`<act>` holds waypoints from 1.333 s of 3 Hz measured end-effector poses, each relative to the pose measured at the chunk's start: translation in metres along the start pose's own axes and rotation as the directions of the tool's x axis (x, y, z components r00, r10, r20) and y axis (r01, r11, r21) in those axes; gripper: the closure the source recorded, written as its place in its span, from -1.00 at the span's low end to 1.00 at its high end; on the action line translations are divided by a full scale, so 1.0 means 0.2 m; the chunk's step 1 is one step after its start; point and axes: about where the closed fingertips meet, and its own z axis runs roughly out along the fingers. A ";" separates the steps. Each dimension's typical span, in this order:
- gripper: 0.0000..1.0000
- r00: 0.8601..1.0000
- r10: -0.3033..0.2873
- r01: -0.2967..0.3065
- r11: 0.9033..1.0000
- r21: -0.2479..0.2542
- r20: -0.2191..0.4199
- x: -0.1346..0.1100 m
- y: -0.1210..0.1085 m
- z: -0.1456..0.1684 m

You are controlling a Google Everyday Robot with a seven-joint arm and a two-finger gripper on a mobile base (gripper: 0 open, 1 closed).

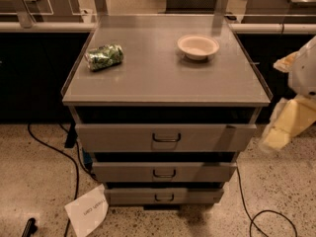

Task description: Open middle drawer

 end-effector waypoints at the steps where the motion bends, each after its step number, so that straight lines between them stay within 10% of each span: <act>1: -1.00 0.990 0.135 -0.136 0.991 0.016 0.038 0.08 0.12 0.19; 3: -1.00 0.919 0.389 -0.391 0.920 0.024 0.064 0.27 0.28 0.77; 4: -0.64 0.910 0.398 -0.407 0.911 0.068 0.114 0.24 0.21 0.77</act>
Offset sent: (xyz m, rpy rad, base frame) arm 0.0058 -0.0010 -0.1996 0.2193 -0.1181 -0.4508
